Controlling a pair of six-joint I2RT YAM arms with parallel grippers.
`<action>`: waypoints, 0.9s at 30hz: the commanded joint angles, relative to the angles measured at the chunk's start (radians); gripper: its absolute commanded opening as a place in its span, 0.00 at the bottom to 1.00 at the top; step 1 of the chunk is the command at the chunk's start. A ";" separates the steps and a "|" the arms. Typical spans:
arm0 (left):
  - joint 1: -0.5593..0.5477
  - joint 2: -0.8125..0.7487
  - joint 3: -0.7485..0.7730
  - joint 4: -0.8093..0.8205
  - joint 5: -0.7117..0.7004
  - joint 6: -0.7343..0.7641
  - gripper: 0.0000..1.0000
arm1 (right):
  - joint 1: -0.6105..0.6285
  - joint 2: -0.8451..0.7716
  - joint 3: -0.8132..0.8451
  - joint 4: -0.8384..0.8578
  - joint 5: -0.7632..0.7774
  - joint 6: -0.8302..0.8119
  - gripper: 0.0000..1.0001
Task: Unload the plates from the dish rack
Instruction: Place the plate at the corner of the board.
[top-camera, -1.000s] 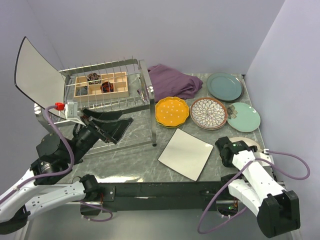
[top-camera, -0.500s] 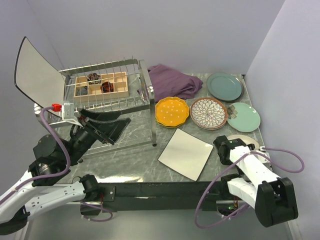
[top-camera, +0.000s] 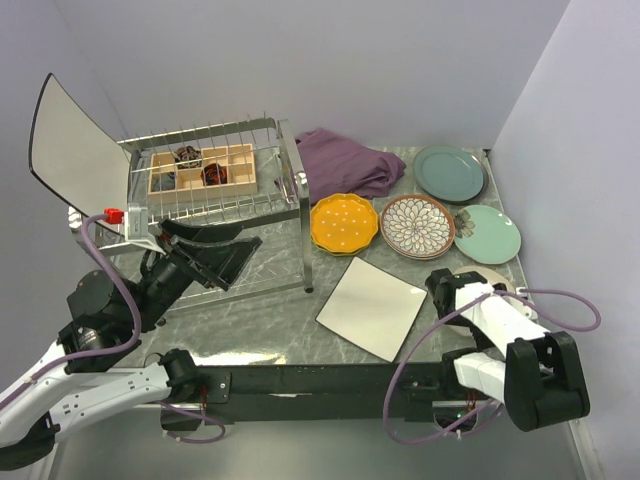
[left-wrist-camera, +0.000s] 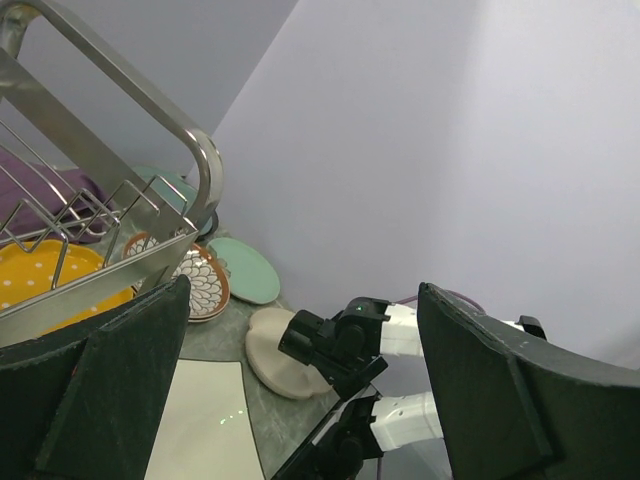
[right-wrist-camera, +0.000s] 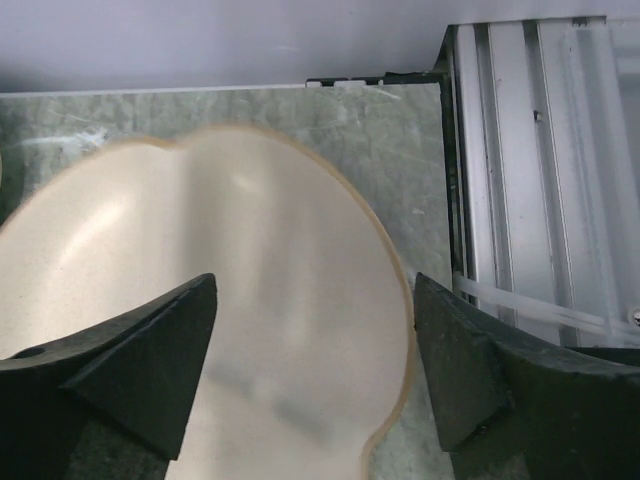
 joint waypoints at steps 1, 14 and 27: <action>-0.003 -0.011 -0.001 0.024 0.009 -0.010 0.99 | -0.008 0.052 0.066 -0.036 0.087 0.309 0.88; -0.003 0.027 0.092 -0.034 0.006 0.039 0.99 | -0.007 -0.264 0.371 0.188 0.081 -0.505 0.92; -0.003 0.314 0.627 -0.421 -0.481 0.362 1.00 | -0.008 -0.548 0.654 0.650 -1.213 -1.470 0.91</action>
